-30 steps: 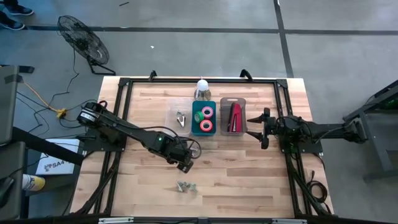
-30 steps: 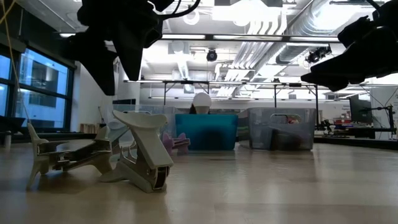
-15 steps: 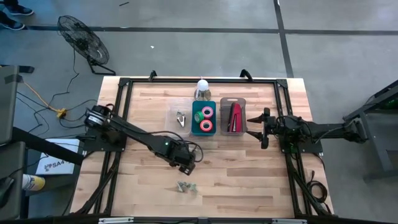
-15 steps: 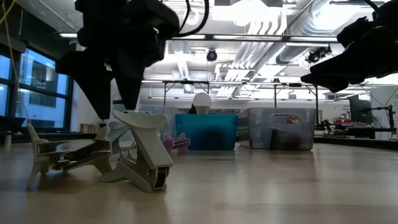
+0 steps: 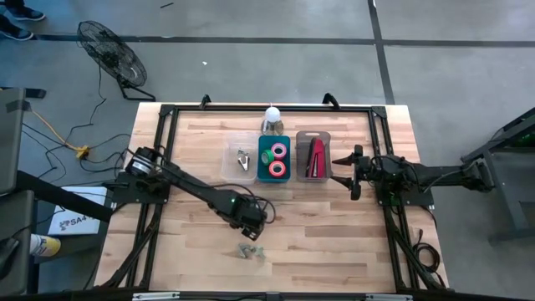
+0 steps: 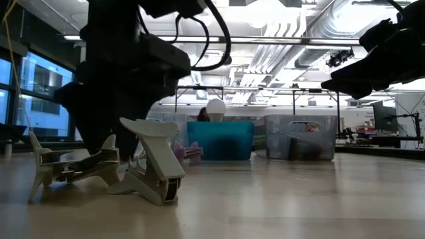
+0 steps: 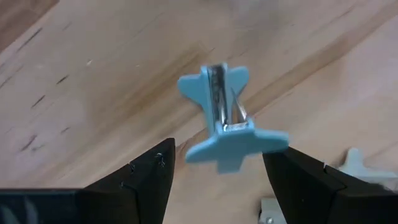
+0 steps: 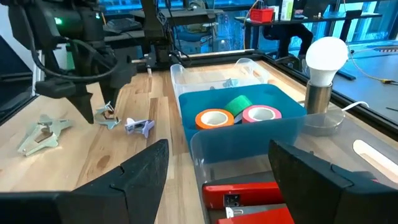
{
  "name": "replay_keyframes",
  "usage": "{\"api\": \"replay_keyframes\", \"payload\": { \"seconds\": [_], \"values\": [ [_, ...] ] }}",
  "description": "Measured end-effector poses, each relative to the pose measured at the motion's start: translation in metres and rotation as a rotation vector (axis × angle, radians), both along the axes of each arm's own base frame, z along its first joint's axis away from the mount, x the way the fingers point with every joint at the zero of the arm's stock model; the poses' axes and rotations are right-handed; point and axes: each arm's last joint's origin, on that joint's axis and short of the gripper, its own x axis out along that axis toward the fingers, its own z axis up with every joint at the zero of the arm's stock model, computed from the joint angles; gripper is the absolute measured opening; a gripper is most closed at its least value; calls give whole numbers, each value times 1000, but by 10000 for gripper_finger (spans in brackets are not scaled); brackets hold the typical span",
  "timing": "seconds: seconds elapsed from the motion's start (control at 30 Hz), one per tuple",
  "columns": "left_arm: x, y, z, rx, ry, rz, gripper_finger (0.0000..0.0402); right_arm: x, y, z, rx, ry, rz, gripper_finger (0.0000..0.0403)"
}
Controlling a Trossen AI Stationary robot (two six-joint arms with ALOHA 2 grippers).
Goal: Pick and place Stapler, Stapler remover, tape
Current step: Put the blue staple remover into the transparent bin
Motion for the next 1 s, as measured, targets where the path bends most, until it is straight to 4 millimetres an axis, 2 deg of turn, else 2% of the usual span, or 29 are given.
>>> {"api": "replay_keyframes", "payload": {
  "seconds": [0.17,0.47,0.63,0.73,1.0],
  "values": [
    [1,1,0,35,-18,8,218,0,0,-1,0,6,0,268],
    [1,1,1,34,-21,2,113,1,0,-1,1,16,0,268],
    [1,1,1,25,-21,-17,69,1,0,-2,1,17,1,268],
    [1,1,1,23,-20,-28,58,1,0,-2,1,17,0,268],
    [-1,1,8,3,-28,-58,63,1,0,-2,1,17,0,268]
  ]
}}
